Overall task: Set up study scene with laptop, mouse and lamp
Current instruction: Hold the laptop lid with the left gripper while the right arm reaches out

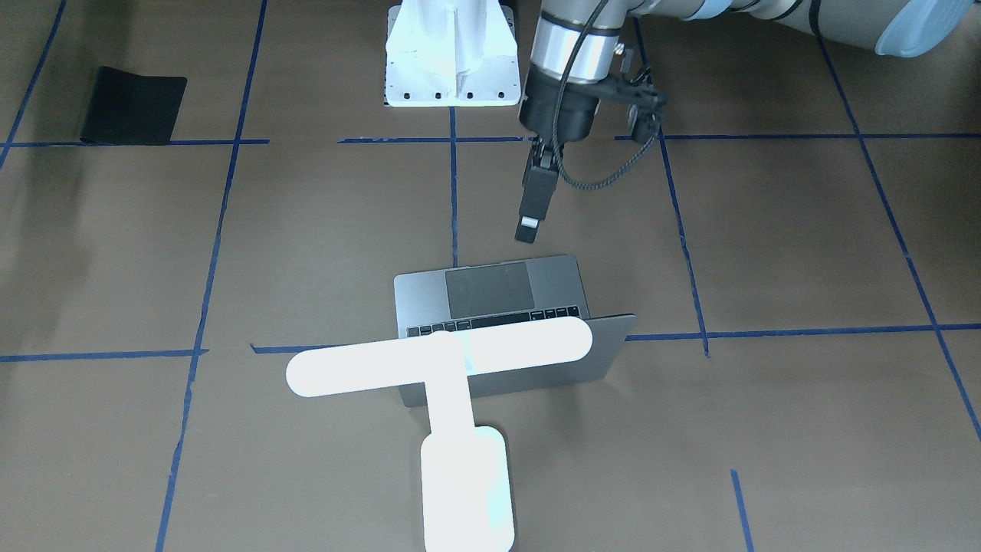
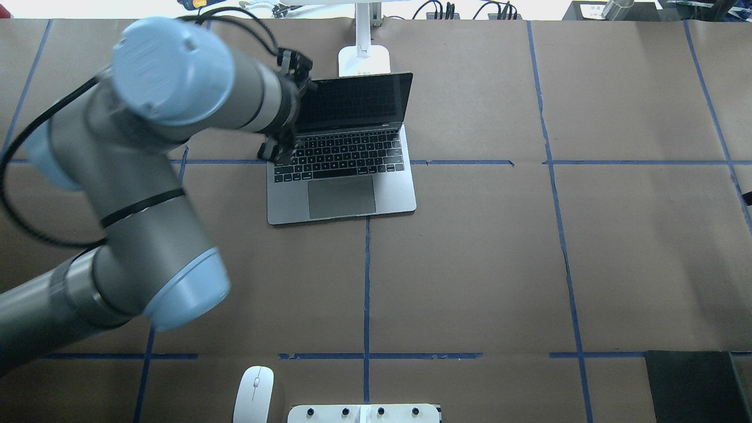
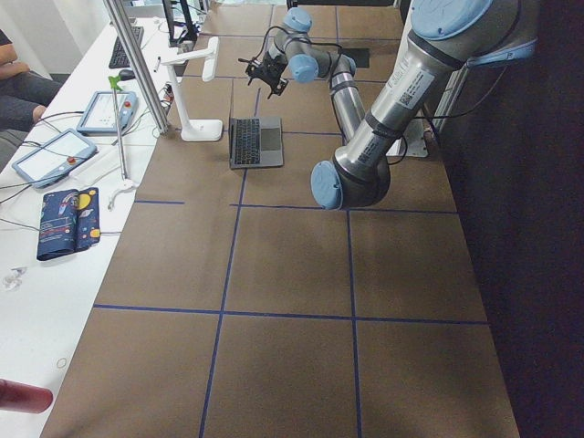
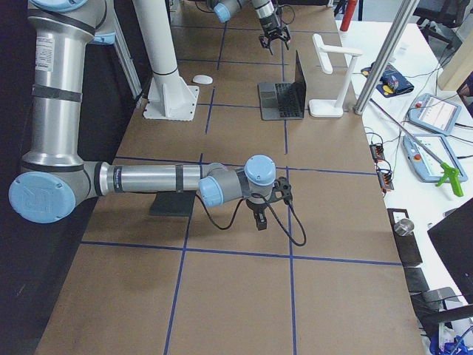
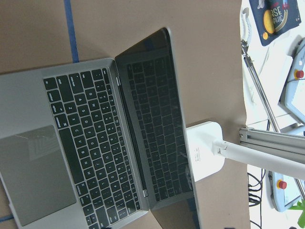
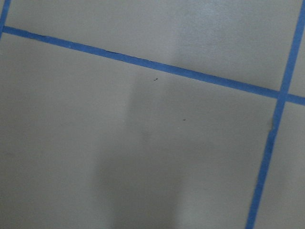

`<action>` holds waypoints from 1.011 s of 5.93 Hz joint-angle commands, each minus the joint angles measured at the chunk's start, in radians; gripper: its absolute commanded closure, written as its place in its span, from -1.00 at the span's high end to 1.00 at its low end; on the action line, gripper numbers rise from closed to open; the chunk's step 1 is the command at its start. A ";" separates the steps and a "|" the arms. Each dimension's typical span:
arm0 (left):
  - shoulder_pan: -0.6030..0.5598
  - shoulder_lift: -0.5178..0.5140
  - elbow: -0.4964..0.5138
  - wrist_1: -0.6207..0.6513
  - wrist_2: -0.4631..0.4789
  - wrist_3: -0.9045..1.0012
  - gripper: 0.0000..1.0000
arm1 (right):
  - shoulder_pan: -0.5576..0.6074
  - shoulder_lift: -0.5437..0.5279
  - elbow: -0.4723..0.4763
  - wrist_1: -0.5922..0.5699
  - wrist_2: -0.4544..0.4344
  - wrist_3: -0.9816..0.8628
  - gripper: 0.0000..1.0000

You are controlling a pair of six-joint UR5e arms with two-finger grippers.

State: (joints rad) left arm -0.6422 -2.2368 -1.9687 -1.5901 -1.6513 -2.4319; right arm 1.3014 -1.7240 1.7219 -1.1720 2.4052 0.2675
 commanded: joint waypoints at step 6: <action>0.019 0.106 -0.122 0.001 -0.004 0.073 0.91 | -0.399 -0.416 0.084 0.511 -0.011 0.594 0.95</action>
State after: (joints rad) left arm -0.6228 -2.1309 -2.0894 -1.5892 -1.6552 -2.3593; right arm 0.9550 -2.1313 1.8295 -0.6831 2.3947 0.8507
